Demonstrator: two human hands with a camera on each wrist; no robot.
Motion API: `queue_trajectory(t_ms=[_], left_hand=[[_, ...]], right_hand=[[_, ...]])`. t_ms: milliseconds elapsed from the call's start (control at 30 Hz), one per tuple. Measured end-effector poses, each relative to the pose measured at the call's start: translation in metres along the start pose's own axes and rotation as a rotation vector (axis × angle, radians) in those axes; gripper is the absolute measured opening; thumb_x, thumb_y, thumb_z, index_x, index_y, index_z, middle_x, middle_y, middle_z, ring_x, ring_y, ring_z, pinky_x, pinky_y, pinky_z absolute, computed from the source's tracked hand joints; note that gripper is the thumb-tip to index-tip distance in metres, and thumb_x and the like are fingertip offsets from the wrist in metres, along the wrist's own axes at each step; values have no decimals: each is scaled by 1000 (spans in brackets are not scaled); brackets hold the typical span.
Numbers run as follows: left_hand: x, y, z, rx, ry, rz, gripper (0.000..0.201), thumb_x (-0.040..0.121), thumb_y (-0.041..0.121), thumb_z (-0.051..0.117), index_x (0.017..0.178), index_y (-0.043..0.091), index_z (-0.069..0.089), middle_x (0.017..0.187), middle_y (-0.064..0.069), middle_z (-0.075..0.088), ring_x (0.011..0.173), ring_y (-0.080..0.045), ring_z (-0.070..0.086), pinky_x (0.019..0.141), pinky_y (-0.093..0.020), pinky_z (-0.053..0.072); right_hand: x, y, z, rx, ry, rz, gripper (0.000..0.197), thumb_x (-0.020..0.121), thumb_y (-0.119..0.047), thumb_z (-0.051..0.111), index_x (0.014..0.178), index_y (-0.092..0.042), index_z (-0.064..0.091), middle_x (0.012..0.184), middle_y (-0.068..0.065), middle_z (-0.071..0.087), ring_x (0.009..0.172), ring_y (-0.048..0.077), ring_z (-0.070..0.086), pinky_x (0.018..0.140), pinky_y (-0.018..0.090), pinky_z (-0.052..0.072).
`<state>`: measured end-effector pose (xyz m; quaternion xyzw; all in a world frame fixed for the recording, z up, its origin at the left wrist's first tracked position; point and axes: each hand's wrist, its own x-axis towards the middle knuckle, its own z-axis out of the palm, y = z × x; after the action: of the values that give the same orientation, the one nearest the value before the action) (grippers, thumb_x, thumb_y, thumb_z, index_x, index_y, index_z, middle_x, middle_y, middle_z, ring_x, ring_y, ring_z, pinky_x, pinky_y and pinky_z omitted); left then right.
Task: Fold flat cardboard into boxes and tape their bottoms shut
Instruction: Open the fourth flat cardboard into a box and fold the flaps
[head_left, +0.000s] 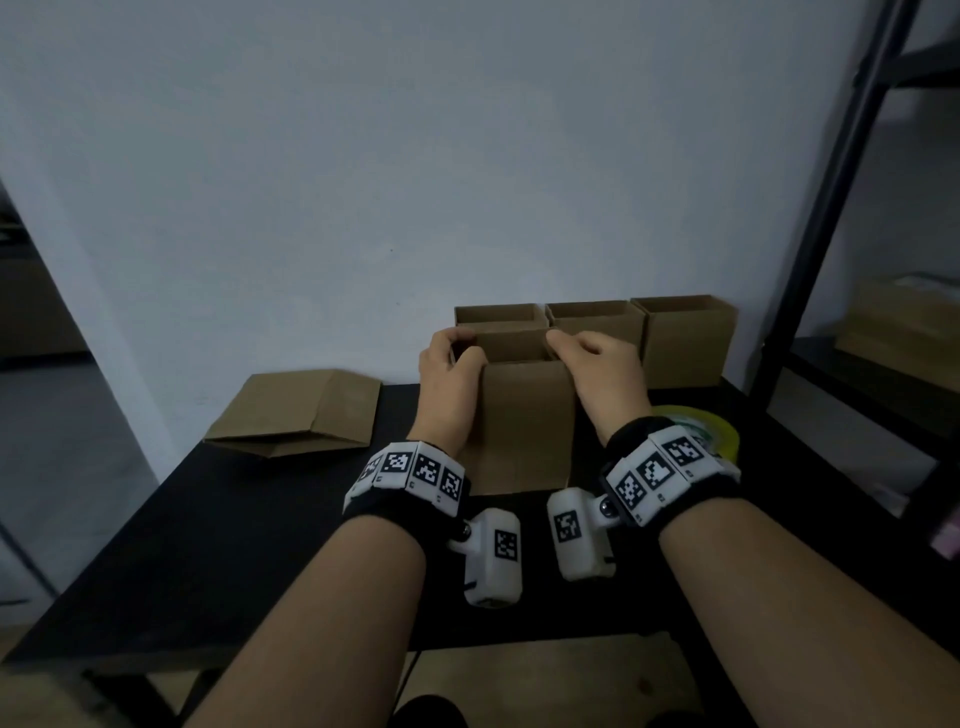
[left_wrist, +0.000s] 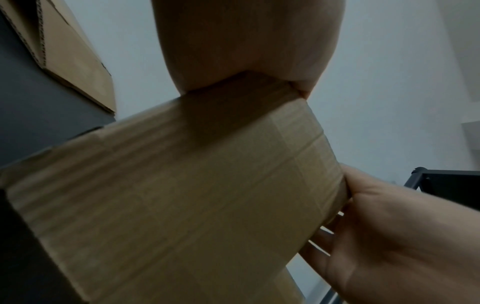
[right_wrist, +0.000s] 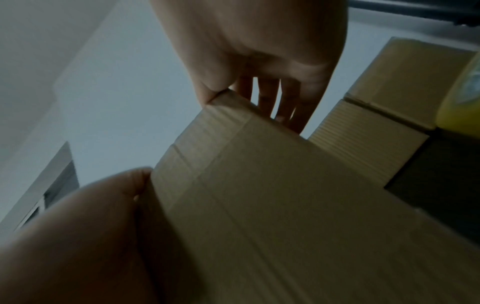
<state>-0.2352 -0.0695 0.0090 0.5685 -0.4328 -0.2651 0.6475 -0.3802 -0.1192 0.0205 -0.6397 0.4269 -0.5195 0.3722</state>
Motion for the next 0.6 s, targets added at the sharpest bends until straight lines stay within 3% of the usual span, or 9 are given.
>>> queue_trajectory(t_ms=[133, 233, 300, 400, 500, 600], left_hand=[[1, 0, -1, 9, -20, -10, 33, 71, 34, 48, 103, 38, 54, 123, -5, 48, 108, -22, 53, 96, -46, 47], [1, 1, -2, 9, -30, -12, 37, 71, 34, 47, 107, 37, 53, 125, -5, 47, 109, -20, 53, 97, -44, 47], [2, 0, -2, 18, -34, -9, 42, 72, 33, 46, 113, 34, 53, 126, -4, 46, 109, -19, 51, 97, -42, 46], [3, -1, -3, 42, -47, 5, 41, 78, 30, 46, 119, 31, 51, 128, -3, 44, 109, -15, 48, 91, -36, 46], [4, -2, -5, 89, -63, 25, 34, 89, 27, 48, 122, 29, 51, 130, -2, 43, 106, -10, 47, 78, -23, 40], [3, -4, -11, 197, -29, 139, 46, 88, 45, 52, 131, 29, 50, 133, 2, 45, 112, -8, 48, 93, -25, 42]], right_hand=[[-1, 0, 1, -79, -25, 31, 40, 97, -43, 48, 96, -14, 77, 90, 1, 73, 89, 17, 64, 81, 31, 49], [-4, 4, 1, -63, -14, 77, 61, 93, -54, 47, 95, 1, 73, 93, 19, 71, 89, 31, 65, 86, 42, 51], [-8, 8, 1, -44, -16, 91, 72, 87, -62, 47, 80, 7, 64, 84, 24, 66, 83, 35, 64, 82, 45, 51], [-13, 9, 2, -29, 19, 72, 52, 88, -57, 49, 63, -12, 49, 65, 12, 46, 62, 24, 50, 64, 35, 41], [-12, 8, 1, -96, 58, 57, 55, 94, -49, 47, 53, -14, 38, 59, 10, 40, 57, 22, 43, 59, 32, 35], [-13, 6, 1, -133, 75, 46, 57, 95, -46, 45, 48, -16, 35, 54, 7, 39, 55, 22, 43, 58, 32, 36]])
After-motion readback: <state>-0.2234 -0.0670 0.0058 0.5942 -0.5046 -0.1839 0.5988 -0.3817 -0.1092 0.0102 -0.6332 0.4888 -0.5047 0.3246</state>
